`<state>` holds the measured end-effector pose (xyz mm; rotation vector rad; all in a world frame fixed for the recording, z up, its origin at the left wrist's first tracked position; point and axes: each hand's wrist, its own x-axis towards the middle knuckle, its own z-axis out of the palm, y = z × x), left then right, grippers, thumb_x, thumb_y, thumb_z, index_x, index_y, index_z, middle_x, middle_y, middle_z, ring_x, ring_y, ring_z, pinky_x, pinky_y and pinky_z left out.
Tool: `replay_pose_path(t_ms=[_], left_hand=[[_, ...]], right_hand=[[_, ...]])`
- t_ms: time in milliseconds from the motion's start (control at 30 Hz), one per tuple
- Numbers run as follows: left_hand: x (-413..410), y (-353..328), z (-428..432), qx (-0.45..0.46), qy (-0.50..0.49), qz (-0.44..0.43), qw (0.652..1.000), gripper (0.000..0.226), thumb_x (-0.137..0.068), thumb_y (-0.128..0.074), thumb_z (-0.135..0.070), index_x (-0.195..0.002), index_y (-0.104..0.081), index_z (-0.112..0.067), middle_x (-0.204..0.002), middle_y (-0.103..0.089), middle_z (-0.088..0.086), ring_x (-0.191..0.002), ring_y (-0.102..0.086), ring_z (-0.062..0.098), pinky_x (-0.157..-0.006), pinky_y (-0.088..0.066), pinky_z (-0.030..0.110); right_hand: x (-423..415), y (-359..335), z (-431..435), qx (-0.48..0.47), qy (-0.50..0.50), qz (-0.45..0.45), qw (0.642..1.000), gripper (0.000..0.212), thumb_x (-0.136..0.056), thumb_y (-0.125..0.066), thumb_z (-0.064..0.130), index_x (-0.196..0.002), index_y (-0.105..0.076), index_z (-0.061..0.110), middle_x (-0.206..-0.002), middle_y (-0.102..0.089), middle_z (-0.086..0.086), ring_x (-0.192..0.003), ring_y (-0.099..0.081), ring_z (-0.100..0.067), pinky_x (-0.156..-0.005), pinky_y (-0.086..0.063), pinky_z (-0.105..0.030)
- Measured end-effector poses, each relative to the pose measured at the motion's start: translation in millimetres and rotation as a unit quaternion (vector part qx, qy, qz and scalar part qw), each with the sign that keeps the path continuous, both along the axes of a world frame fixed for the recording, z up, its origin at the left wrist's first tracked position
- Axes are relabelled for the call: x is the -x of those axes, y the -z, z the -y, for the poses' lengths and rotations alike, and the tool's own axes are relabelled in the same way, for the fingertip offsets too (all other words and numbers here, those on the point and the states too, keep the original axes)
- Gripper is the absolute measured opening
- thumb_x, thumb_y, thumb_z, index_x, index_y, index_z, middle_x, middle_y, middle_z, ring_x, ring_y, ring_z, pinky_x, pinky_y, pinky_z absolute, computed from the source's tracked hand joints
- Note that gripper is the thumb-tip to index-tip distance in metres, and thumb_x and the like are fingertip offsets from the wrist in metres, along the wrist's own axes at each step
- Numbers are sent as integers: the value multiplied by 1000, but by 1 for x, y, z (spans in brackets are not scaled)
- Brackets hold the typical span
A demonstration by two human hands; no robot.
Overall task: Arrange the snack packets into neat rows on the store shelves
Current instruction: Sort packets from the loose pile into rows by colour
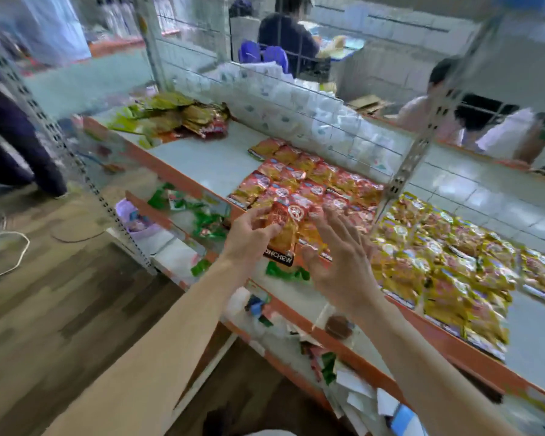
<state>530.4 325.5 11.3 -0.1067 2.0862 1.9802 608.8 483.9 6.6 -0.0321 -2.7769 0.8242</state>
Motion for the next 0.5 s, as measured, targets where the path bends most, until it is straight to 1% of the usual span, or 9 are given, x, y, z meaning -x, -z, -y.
replay_pose_path(t_ms=[33,100,167,267,400,500], left_hand=[[6,2,16,2,6,1,1000,36,-90,-69,-7,-121,-62,-23,-100,-69,-7,-89,-67,7,-76,-54,18],[16,5,46,14,18,-2,1000,38,-88,-70,-8,-118,-61,-29,-105,-70,-5,-97,-67,11,-89,-55,27],[25,5,71,19,23,-1,1000,40,-87,-71,-8,-118,-60,-30,-109,-71,0,-102,-68,17,-96,-55,37],[36,7,101,23,30,-2,999,44,-85,-71,-9,-124,-61,-27,-110,-72,3,-101,-70,20,-96,-55,46],[48,9,125,10,32,2,999,45,-83,-73,-11,-122,-61,-30,-111,-72,2,-101,-70,19,-97,-55,46],[58,10,131,-22,35,6,999,46,-88,-68,-3,-127,-59,-25,-104,-75,0,-98,-73,19,-97,-55,45]], right_hand=[[6,-1,16,-1,0,2,1000,58,-96,-53,44,-151,-38,34,-164,-21,11,-152,-11,-13,-122,-8,-54],[17,-1,45,-7,8,4,1000,57,-98,-57,41,-151,-36,36,-164,-17,13,-152,-8,-10,-120,-2,-48],[27,-1,70,-3,17,-2,1000,58,-97,-59,40,-151,-36,35,-164,-17,14,-151,-8,-7,-119,-2,-44],[34,1,99,22,27,-7,999,59,-96,-61,35,-150,-37,34,-164,-19,13,-151,-10,-9,-119,-3,-43],[38,3,121,16,38,12,999,62,-96,-61,34,-152,-35,33,-164,-19,13,-152,-8,-9,-120,-2,-46],[45,2,127,2,44,15,999,61,-97,-60,36,-152,-35,32,-165,-16,13,-152,-6,-8,-120,1,-44]])
